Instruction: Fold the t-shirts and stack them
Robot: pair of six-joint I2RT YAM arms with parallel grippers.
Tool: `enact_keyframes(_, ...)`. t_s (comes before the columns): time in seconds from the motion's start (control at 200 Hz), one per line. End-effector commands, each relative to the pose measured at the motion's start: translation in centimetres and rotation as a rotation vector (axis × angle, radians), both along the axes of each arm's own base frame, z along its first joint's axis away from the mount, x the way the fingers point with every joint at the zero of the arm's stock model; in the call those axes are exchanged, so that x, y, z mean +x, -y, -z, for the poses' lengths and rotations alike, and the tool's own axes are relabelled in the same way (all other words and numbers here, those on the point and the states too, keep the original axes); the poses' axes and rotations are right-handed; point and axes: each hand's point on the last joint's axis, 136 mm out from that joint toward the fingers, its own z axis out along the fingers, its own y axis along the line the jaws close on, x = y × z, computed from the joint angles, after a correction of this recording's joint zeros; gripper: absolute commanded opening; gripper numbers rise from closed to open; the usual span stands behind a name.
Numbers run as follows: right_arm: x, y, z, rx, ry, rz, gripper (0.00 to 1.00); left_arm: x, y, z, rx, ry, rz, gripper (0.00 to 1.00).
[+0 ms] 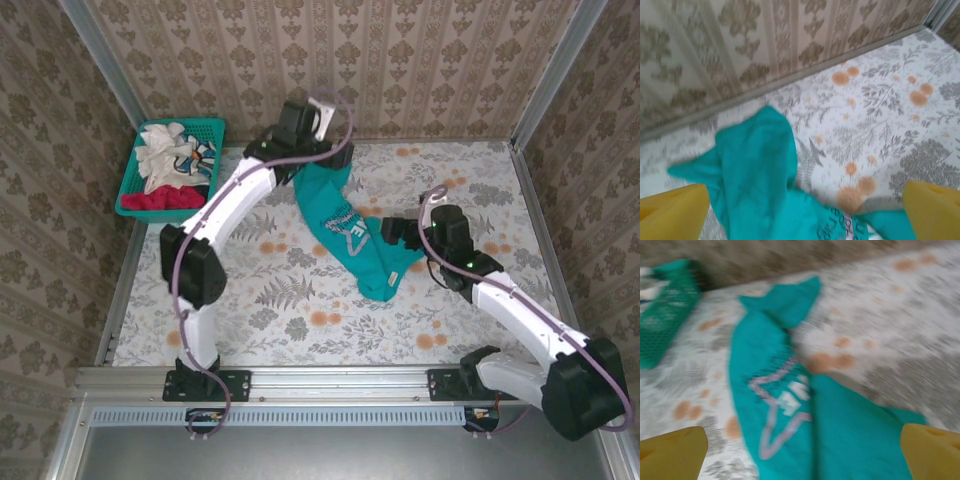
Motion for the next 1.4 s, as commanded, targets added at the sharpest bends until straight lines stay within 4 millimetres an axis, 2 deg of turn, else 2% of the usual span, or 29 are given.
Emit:
enact_keyframes(0.0,-1.1,2.9,4.7,0.053,-0.203,0.16,1.0,-1.7,-1.6,-2.7,-0.172,0.086,-0.14,1.0)
enact_keyframes(0.14,-0.6,2.9,7.2,0.081,-0.278,0.178,0.92,-3.7,-4.4,5.0,-0.178,-0.063,-0.289,1.0)
enact_keyframes(0.205,-0.3,2.8,8.5,0.101,-0.317,0.202,0.87,-4.4,-5.7,7.5,-0.161,-0.112,-0.338,1.0)
enact_keyframes(0.285,0.0,3.0,10.4,0.121,-0.366,0.245,0.84,-5.0,-7.1,9.1,-0.148,-0.139,-0.376,1.0)
enact_keyframes(0.33,0.4,3.0,10.8,0.132,-0.37,0.255,0.82,-5.2,-7.9,9.6,-0.144,-0.146,-0.39,1.0)
enact_keyframes(0.355,0.4,3.1,11.9,0.123,-0.4,0.268,0.8,-5.3,-8.3,9.8,-0.143,-0.152,-0.398,1.0)
enact_keyframes(0.475,1.4,3.0,13.5,0.14,-0.43,0.291,0.7,-5.3,-10.2,10.9,-0.151,-0.182,-0.435,1.0)
enact_keyframes(0.535,2.0,3.0,14.0,0.149,-0.438,0.298,0.56,-5.2,-11.0,11.2,-0.159,-0.189,-0.454,1.0)
enact_keyframes(0.6,2.8,3.4,14.0,0.149,-0.434,0.312,0.25,-5.2,-11.5,11.4,-0.172,-0.197,-0.464,1.0)
enact_keyframes(0.675,3.9,4.5,13.4,0.134,-0.406,0.341,0.0,-5.1,-12.0,11.5,-0.191,-0.204,-0.479,1.0)
enact_keyframes(0.895,8.7,9.2,9.5,0.077,-0.289,0.395,0.0,-4.4,-13.3,11.7,-0.234,-0.211,-0.538,1.0)
enact_keyframes(1.06,12.7,11.4,9.0,0.05,-0.268,0.374,0.0,-3.4,-12.3,12.3,-0.243,-0.255,-0.538,1.0)
enact_keyframes(1.09,13.2,11.6,8.9,0.043,-0.262,0.366,0.15,-3.2,-12.2,12.7,-0.249,-0.265,-0.546,1.0)
enact_keyframes(1.15,13.4,11.8,8.4,0.029,-0.248,0.363,0.57,-2.9,-12.0,13.3,-0.264,-0.288,-0.566,1.0)
enact_keyframes(1.195,13.0,12.0,7.8,0.026,-0.228,0.367,0.75,-2.6,-11.9,13.7,-0.278,-0.302,-0.581,0.98)
enact_keyframes(1.26,12.0,12.0,6.8,0.044,-0.195,0.382,0.83,-2.2,-11.6,14.3,-0.294,-0.331,-0.606,0.91)
enact_keyframes(1.395,8.5,10.9,6.7,0.09,-0.192,0.365,0.84,-1.1,-10.4,16.0,-0.314,-0.425,-0.647,0.69)
